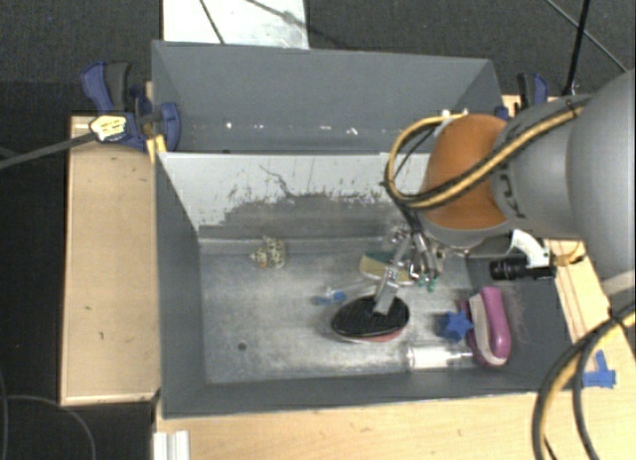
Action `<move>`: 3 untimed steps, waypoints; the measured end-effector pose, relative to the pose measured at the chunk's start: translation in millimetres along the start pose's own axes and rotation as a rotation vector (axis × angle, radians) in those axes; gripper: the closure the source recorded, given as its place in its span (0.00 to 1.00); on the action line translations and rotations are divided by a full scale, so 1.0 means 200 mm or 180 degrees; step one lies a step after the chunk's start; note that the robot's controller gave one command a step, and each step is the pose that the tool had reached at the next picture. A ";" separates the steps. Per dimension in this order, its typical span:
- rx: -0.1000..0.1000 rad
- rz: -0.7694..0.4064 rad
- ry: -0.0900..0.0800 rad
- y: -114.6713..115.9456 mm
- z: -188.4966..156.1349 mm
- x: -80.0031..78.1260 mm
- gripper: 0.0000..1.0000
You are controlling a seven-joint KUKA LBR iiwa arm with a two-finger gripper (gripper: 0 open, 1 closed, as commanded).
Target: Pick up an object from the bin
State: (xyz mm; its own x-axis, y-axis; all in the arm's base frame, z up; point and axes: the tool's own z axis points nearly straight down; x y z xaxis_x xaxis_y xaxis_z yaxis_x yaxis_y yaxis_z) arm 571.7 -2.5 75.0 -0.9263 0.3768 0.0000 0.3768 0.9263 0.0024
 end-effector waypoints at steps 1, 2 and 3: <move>-0.0015 -0.0016 -0.0047 0.01 -0.03 -0.02 1.00; -0.0002 -0.0048 -0.0029 -0.09 -0.57 0.01 1.00; -0.0001 0.0021 -0.0026 -0.08 -0.78 -0.06 1.00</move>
Offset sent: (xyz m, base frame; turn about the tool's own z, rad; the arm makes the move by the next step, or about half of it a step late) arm 0.0000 0.0000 0.0000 0.0000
